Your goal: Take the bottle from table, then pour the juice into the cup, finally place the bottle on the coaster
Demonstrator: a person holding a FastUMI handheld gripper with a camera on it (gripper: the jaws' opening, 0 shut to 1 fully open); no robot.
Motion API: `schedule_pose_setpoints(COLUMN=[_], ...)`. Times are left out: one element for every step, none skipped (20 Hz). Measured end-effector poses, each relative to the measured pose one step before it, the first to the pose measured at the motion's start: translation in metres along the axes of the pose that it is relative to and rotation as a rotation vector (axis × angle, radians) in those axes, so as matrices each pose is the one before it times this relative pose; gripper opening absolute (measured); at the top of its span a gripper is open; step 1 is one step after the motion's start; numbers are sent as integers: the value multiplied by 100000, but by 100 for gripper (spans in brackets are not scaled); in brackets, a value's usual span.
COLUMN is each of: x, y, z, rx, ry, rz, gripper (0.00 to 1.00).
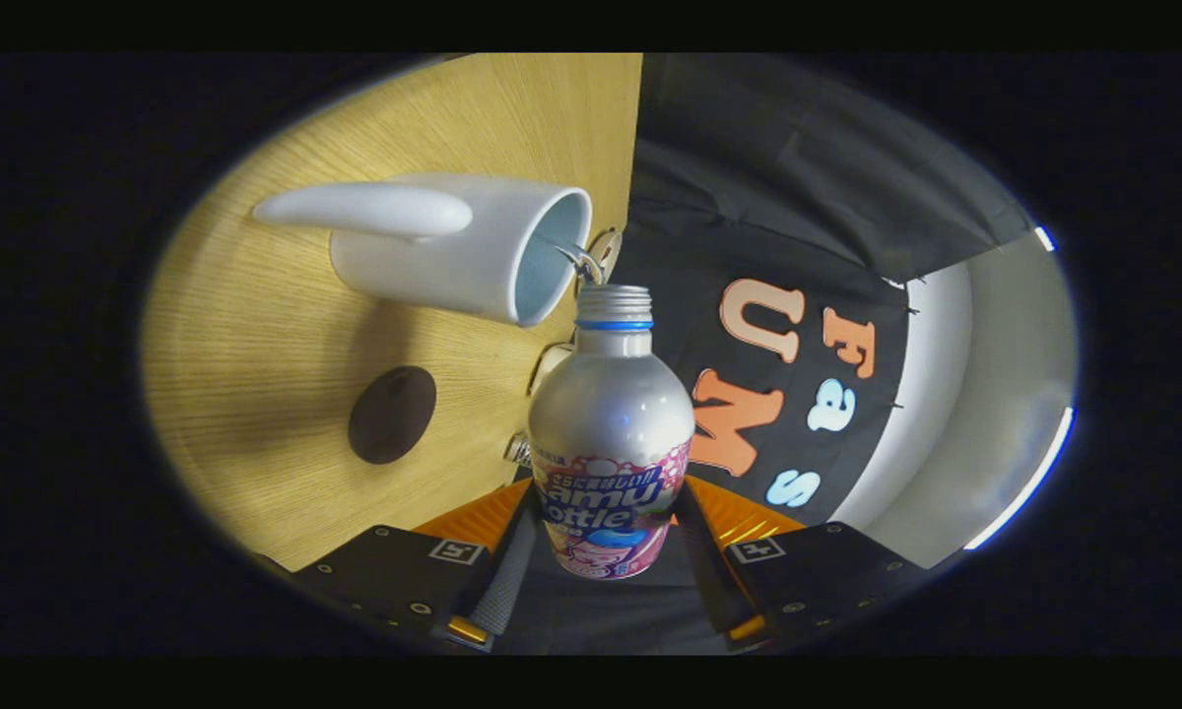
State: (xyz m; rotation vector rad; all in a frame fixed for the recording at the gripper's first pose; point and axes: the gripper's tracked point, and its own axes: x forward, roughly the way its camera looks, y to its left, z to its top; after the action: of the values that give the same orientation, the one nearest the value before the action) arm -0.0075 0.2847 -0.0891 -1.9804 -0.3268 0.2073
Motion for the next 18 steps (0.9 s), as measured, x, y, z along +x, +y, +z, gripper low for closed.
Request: schedule_pose_setpoints(x=[6,16,17,7,15,-15,-72,55,2,-15,-38,-4,3,-63,-6,-31,-11,63], y=[-40,-49,-41,107,72,-89,-80,-55,8,15,-96,-11,96,-69,-59,13,-90,-9], z=[-8,-21,-24,-20,-34,18,58,19,1,62,35,-12,-12,83,-16,41,40,-52], rx=[-327,-320,-23,189,-140,-370,-551,-257,195,-228,-327,16,89,-507,-663,-509,-258,-211], ry=[56,104,96,159,66,26,-92,-188,-147,-180,-81,-198,260,-52,91,-175,-94,8], rz=[-66,-138,-153,158,185,172,1,268,126,188,-20,73,176,-104,-102,220,161,-18], gripper=[75,75,75,75,75,75,75,75,75,75,75,75,75,75,75,75,75,75])
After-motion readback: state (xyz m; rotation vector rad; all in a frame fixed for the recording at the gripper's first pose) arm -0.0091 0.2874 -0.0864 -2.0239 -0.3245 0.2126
